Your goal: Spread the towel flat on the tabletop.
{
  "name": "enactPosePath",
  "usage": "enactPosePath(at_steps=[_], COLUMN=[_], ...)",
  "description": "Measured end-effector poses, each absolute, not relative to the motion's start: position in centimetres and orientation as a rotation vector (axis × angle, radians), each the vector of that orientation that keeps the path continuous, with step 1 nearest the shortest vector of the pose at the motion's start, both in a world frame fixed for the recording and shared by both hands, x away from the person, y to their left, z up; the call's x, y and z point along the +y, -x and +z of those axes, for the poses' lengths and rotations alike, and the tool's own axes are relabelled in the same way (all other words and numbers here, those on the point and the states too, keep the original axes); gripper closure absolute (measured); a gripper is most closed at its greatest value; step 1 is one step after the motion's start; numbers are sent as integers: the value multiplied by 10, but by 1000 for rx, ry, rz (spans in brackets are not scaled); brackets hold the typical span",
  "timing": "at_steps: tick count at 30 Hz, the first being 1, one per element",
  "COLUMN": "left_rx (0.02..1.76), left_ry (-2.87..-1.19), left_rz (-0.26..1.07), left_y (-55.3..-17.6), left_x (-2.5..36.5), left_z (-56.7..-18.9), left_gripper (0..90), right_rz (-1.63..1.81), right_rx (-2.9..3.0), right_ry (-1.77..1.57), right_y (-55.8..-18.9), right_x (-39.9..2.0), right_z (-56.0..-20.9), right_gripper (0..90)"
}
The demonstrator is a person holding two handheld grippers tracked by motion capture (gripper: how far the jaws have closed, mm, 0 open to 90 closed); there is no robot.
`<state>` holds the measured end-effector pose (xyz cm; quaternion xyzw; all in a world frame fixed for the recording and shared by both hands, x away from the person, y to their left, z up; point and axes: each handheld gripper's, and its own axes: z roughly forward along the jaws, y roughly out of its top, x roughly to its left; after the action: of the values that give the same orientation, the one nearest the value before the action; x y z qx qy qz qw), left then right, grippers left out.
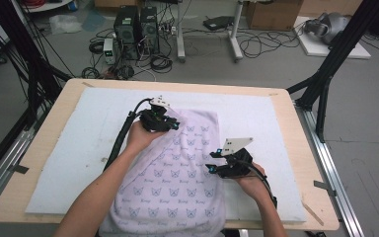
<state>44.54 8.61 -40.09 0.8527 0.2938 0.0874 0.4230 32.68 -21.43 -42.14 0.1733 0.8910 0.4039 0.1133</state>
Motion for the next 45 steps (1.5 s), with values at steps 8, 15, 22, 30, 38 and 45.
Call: enactPosePath(at_steps=[8,15,22,30,38,45], left_rx=[806,785,1006,1099,986,857], left_ry=[-2241,-2296,-2136,-2055,-2089,-2108], left_rz=[233,286,600,589,450,380], left_y=[-447,-446,-451,-434,-396,-350], left_x=[88,80,147,228,235,239], left_z=[-423,-428,-391,-387,-407,-419], left_gripper=[612,847,855,680,633,630], right_rz=[1175,1176,1171,1173,1139,1203], right_rx=[2617,2620,2622,2626,2650,2632], right_ry=[-501,-507,-495,-488,-496,-526], right_y=[-327,-327,-327,-327,-324,-315], right_x=[-213,-213,-212,-209,-208,-216], right_z=[-422,-423,-423,-424,-424,-422], right_gripper=[523,521,520,517,513,525])
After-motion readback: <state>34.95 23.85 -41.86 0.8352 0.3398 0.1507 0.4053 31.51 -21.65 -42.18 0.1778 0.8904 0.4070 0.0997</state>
